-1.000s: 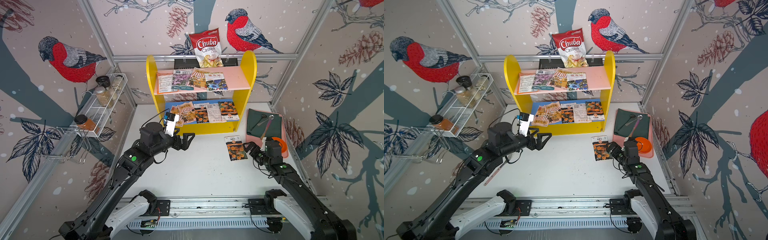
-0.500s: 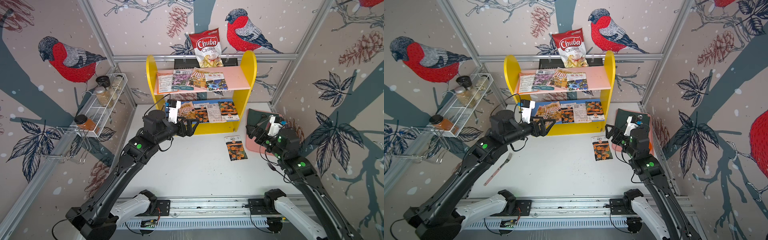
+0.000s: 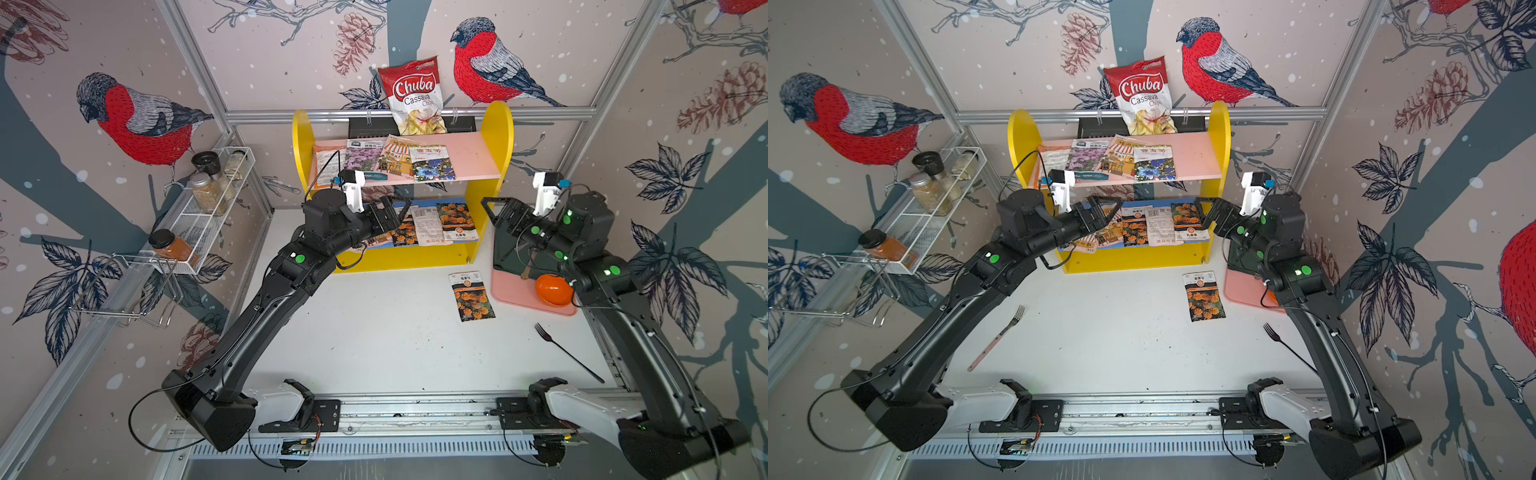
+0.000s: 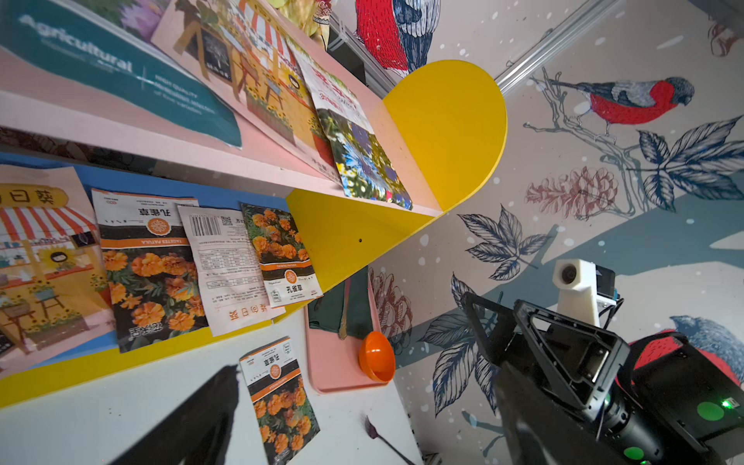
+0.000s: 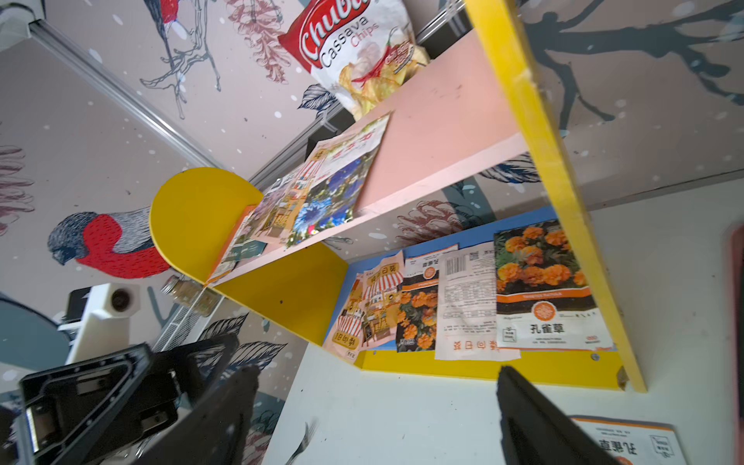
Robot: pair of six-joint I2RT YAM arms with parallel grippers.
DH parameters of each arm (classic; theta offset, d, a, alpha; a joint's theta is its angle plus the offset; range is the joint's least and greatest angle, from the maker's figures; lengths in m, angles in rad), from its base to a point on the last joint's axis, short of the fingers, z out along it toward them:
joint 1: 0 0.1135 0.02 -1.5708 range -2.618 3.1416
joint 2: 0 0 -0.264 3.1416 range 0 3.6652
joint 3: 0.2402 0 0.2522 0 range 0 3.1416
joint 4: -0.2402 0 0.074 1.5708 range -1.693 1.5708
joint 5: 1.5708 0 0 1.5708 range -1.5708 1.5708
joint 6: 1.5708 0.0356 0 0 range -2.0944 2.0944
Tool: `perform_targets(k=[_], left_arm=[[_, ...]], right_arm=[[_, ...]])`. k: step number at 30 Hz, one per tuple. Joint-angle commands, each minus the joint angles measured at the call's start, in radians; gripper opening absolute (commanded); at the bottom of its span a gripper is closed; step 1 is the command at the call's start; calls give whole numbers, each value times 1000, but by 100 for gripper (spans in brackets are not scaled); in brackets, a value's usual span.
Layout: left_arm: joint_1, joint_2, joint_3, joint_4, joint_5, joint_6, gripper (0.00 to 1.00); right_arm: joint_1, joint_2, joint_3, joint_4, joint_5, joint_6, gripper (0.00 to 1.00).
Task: Take the seed bag off the shelf
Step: Place the seed packet at the center of the board, then pick up the seed packet from the shelf.
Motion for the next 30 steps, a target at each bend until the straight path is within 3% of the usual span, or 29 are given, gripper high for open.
perform_targets(k=[1,12,15,17,23,30], left_arm=[[-3,15,18,95,-5,-83,99],[-2,149,141,123,13,-151,97],[-3,189,162,143,8,-178,92],[-4,212,170,158,0,-197,83],[-12,267,221,156,-16,-219,80],[-13,302,248,166,-44,-231,65]], right_arm=[[0,67,63,25,-115,50,90],[3,247,99,262,-243,245,65],[3,280,115,304,-262,275,59],[3,300,129,319,-271,291,56],[3,342,142,354,-281,317,52],[5,360,142,396,-288,346,44]])
